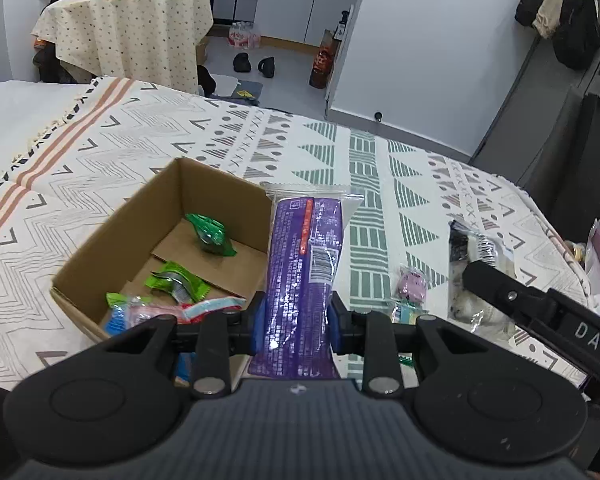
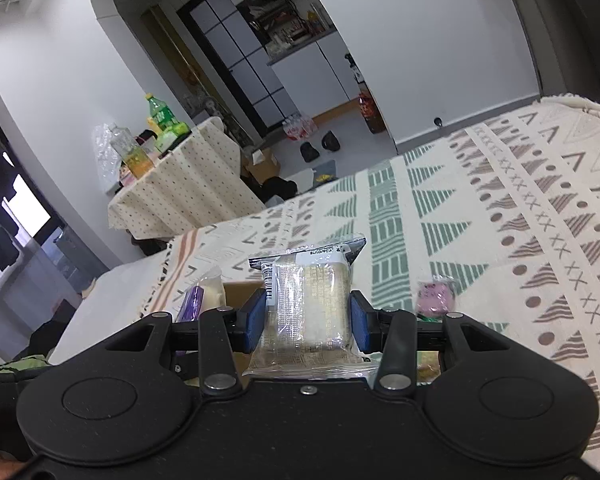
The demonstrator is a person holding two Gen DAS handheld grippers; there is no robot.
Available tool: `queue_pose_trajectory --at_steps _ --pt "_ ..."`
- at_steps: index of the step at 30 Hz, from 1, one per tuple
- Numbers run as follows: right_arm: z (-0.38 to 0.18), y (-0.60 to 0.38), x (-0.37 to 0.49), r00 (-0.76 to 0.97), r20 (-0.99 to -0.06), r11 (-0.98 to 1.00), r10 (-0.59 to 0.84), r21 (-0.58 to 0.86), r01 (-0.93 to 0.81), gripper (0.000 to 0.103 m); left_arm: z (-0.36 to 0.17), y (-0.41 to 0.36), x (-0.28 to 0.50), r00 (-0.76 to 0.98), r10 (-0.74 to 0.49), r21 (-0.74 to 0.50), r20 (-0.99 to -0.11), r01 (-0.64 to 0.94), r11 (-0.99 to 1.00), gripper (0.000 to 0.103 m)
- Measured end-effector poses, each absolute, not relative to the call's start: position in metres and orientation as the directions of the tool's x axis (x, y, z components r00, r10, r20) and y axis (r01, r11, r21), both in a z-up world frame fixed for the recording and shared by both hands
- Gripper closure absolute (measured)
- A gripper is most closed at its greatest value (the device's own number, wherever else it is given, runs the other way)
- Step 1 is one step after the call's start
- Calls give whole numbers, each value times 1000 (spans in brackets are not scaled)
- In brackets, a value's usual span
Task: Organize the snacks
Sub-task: 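Carry both packages over the box and open both grippers to drop them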
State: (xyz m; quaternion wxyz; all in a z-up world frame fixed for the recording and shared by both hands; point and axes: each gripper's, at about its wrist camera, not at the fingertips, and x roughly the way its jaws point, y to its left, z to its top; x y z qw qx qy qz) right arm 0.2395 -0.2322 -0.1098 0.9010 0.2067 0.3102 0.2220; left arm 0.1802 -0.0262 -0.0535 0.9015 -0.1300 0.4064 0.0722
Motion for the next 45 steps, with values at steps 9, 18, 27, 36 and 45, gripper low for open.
queue_pose_trajectory --at_steps 9,18,27,36,45 --pt "-99 -217 234 725 -443 817 527 499 -290 60 -43 4 171 677 29 -203 -736 -261 944 74" --pt "-101 -183 241 704 -459 819 542 475 -321 61 -46 50 170 676 42 -235 -736 -313 920 74" --pt "-109 -144 251 685 -501 837 529 443 -323 61 -66 84 187 657 0 -270 -754 -310 912 73" --pt "-117 -109 261 675 -526 850 517 410 -331 61 -78 100 209 665 -20 -276 -747 -282 919 71" --pt "-117 -93 267 675 -488 828 553 418 -375 57 -76 120 208 659 -27 -305 -752 -312 900 59"
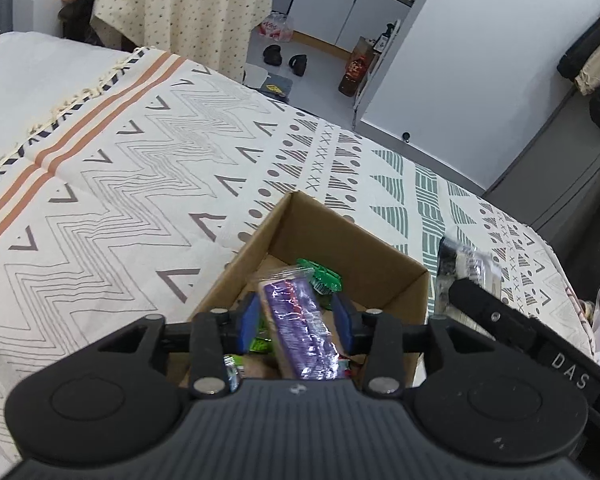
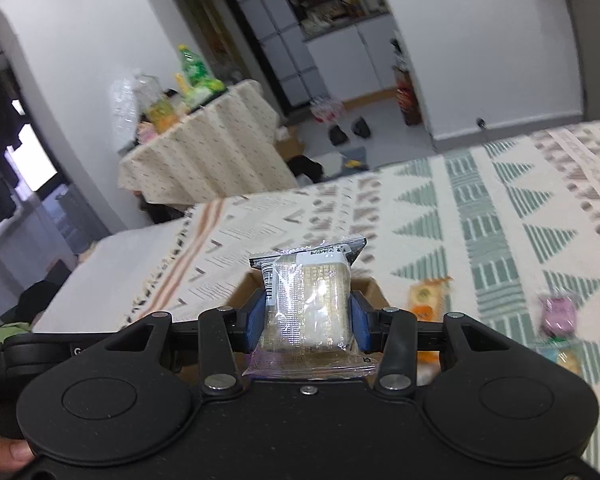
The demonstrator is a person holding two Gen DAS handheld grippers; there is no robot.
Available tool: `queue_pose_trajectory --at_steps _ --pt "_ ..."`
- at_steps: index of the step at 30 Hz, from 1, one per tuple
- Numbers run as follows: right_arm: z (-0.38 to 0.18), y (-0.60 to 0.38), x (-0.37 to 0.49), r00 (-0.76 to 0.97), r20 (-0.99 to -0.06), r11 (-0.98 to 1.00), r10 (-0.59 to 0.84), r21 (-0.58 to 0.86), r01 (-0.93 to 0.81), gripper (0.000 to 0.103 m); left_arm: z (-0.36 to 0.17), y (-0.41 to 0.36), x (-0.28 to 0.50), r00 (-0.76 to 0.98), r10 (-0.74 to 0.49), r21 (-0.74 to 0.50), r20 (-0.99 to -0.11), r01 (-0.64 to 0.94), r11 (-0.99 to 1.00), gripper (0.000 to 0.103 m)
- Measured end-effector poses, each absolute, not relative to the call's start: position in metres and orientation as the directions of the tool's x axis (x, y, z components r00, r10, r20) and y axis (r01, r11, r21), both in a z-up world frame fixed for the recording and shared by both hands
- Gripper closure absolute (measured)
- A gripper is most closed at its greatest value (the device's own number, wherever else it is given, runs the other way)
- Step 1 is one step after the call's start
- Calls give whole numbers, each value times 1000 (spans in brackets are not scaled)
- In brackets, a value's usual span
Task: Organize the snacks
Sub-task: 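Carry both packages over the box and open both grippers to drop them, then move both tools back toward the remaining snacks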
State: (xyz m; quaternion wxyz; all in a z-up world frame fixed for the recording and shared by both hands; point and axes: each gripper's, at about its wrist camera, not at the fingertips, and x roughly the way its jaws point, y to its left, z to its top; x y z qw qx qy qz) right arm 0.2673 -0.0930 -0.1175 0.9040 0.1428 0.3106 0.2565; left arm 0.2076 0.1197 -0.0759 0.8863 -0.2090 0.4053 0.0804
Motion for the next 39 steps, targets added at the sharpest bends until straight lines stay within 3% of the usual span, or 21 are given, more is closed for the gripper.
queue_pose_trajectory --at_steps 3,8,13,18,24,39 --pt "-115 -92 263 679 -495 838 541 386 -386 42 -73 121 202 657 -15 -300 -754 -324 897 46" --pt "-112 -113 254 680 -507 842 530 414 -346 38 -71 117 195 647 17 -276 -763 -348 896 28" --pt "-101 -128 240 697 -501 852 513 401 -338 20 -64 103 188 629 49 -231 -776 -356 905 15" --pt "-92 -145 229 711 -499 862 496 383 -332 7 -56 84 181 631 63 -206 -773 -344 916 10" --pt "-86 -175 219 723 -501 870 476 387 -305 0 -48 60 172 643 69 -196 -763 -332 923 3" --pt "-89 -241 196 707 -563 892 428 386 -233 0 -45 -5 162 657 14 -204 -754 -254 946 0"
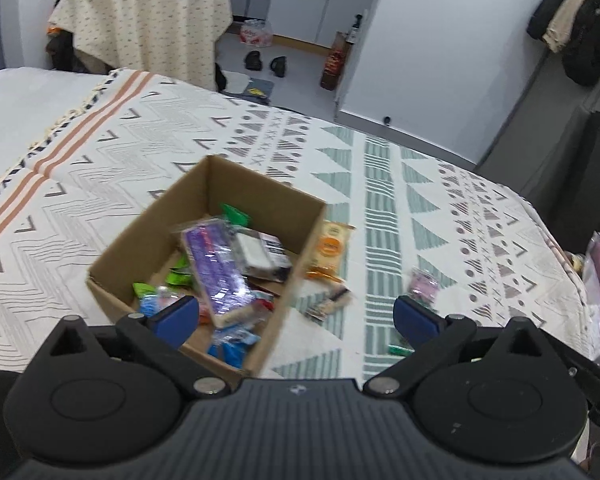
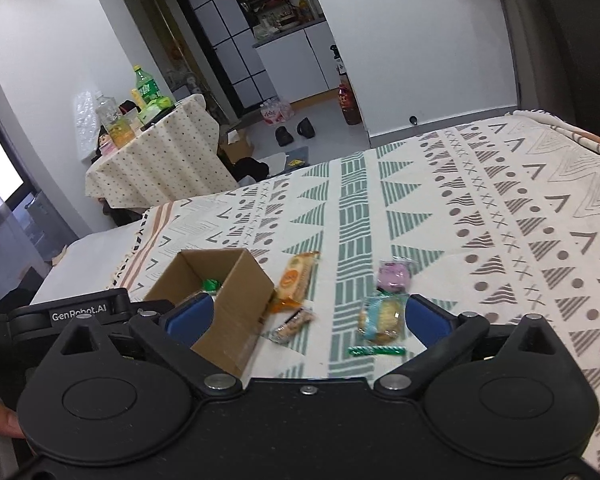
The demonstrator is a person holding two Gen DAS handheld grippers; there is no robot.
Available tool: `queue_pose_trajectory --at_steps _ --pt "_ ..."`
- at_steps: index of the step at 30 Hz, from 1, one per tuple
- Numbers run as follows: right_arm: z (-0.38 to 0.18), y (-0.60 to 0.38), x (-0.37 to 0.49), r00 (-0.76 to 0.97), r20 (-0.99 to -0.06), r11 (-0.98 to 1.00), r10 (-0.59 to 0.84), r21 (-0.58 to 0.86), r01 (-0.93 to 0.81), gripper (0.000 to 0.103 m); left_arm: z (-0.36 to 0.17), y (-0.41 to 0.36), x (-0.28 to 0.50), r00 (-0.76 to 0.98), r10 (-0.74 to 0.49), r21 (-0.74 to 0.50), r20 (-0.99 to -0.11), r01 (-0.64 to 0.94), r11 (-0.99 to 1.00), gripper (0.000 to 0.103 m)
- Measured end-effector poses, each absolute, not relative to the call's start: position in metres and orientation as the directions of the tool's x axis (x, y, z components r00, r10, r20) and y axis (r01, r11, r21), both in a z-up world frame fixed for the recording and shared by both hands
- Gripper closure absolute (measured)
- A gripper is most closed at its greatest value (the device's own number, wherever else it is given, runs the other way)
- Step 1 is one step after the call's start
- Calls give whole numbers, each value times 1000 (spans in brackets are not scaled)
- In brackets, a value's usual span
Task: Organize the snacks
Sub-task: 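Move both tools back toward the remaining snacks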
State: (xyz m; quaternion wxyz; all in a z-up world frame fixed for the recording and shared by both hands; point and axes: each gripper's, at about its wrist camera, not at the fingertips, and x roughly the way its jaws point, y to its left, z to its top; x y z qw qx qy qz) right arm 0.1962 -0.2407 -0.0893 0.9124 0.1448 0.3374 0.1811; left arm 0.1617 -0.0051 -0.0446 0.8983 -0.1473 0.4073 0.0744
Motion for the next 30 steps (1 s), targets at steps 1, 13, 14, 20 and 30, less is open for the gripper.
queue_pose_trajectory --at_steps 1,13,14,20,30 --pt "-89 -244 194 711 -560 893 425 386 -230 0 -45 -10 162 659 12 -202 -752 -249 947 0" --pt "-102 -282 192 712 -573 895 405 409 -180 0 -56 -54 162 651 -9 -199 -759 -219 955 0" --pt "-104 -284 192 710 -576 894 406 412 -177 0 -58 -56 162 649 -5 -194 -761 -220 956 0" --pt "-116 -298 196 701 -587 886 405 440 -144 0 -66 -65 167 632 11 -179 -775 -237 955 0" --pt "-141 -307 216 669 -611 863 422 496 -92 9 -93 -70 183 613 -4 -179 -790 -224 958 2"
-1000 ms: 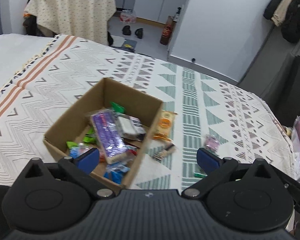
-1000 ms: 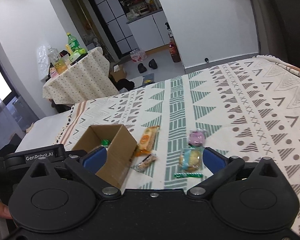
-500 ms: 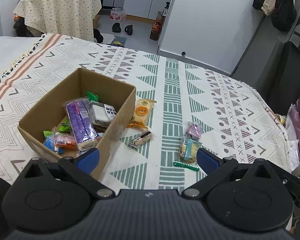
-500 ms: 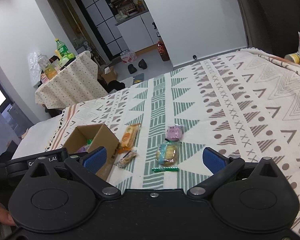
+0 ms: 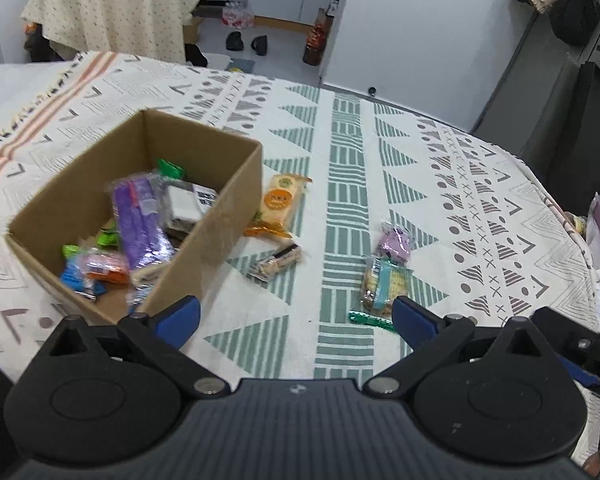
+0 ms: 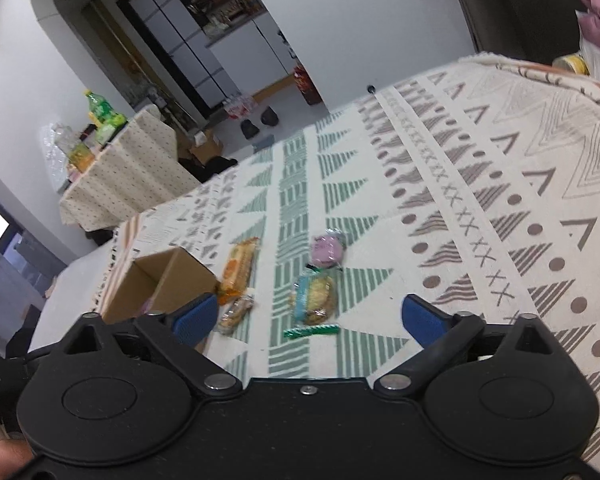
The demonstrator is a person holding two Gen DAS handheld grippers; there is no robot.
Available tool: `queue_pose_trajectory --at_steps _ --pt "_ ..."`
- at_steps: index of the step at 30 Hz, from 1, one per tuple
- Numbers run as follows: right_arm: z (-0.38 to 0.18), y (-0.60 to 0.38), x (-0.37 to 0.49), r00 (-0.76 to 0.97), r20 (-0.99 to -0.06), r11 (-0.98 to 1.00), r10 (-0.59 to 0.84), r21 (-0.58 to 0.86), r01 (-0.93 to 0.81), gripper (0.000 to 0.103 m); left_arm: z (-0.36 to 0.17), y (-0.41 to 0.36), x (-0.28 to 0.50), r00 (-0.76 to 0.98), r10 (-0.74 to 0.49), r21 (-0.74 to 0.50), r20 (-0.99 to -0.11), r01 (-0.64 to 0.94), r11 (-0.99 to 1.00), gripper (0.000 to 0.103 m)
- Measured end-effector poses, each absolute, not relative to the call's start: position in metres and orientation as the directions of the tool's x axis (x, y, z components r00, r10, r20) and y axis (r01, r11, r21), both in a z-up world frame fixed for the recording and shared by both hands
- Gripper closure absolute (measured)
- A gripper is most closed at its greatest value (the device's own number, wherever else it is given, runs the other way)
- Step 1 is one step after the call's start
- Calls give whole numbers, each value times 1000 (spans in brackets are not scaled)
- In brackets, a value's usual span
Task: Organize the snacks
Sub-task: 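Move both tools back toward the remaining snacks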
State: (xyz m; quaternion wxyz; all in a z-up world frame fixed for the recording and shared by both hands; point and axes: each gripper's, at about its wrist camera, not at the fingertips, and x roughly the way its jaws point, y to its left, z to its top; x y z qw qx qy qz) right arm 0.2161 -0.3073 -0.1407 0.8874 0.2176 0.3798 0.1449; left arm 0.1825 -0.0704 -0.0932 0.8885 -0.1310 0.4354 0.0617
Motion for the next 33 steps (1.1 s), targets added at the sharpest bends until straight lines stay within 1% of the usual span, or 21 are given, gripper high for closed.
queue_pose_trajectory --at_steps 2,3,4,5,7,9,12,13,16,19,26,33 --pt "-147 -308 222 660 -619 857 425 511 -73 14 -99 -70 188 612 -18 -190 -791 -218 957 3" --pt "-149 -309 225 657 -620 852 429 519 -67 18 -102 -70 191 614 -24 -196 -789 -214 957 4" --pt "-152 -308 227 652 -623 849 433 524 -63 21 -105 -70 194 615 -26 -197 -788 -212 957 6" --pt "-154 -306 230 648 -626 848 434 527 -60 22 -108 -71 198 615 -26 -194 -788 -208 959 9" --pt "-158 -302 235 641 -631 847 436 529 -56 26 -115 -72 206 610 -28 -185 -792 -196 963 12" --pt "-163 -298 240 631 -638 847 440 528 -56 28 -122 -72 214 600 -18 -167 -800 -193 967 14" --pt "-170 -292 247 614 -657 852 438 521 -50 31 -133 -69 226 586 -26 -177 -810 -202 963 18" --pt "-172 -291 250 611 -659 852 438 521 -49 33 -135 -69 228 588 -27 -175 -809 -197 965 20" --pt "-177 -287 257 601 -669 855 437 517 -47 36 -141 -72 238 594 -24 -158 -804 -175 972 23" --pt "-182 -282 266 591 -677 855 439 517 -42 36 -146 -71 247 590 -13 -147 -807 -180 973 27" --pt "-195 -270 282 563 -698 858 442 512 -38 36 -157 -64 265 583 13 -120 -812 -188 975 27" --pt "-205 -260 293 554 -709 862 437 506 -33 36 -171 -60 278 567 7 -114 -824 -179 977 27"
